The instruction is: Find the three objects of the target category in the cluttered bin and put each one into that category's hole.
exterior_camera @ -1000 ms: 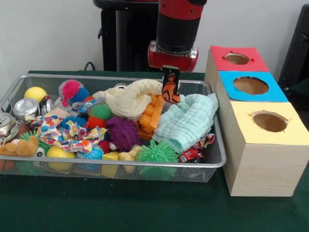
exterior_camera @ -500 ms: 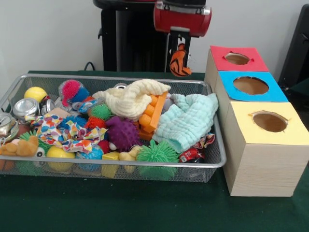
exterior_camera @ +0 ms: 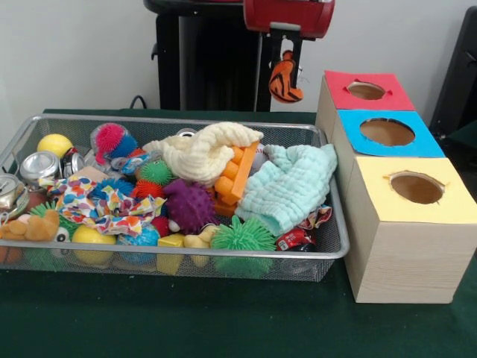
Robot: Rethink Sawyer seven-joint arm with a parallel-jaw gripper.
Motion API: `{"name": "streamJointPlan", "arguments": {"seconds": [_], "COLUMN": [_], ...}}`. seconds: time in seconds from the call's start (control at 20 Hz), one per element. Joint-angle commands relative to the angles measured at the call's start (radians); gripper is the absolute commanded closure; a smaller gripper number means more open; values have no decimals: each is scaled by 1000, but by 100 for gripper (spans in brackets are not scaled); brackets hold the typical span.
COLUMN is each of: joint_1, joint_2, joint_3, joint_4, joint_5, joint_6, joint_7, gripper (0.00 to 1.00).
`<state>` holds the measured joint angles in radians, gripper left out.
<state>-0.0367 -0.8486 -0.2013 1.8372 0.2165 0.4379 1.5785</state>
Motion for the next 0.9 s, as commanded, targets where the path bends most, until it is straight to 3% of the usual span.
{"name": "streamJointPlan", "arguments": {"seconds": [0.05,0.55,0.9], "joint_1": [93,225,253], "joint_2": [-25,-32,-28], "joint_3": [-57,-146,-150], "joint_4": [156,208,236], "joint_5": [49,98,97], "joint_6": [110,104,64], "joint_7": [363,468,507], "gripper": [100,100,100]}}
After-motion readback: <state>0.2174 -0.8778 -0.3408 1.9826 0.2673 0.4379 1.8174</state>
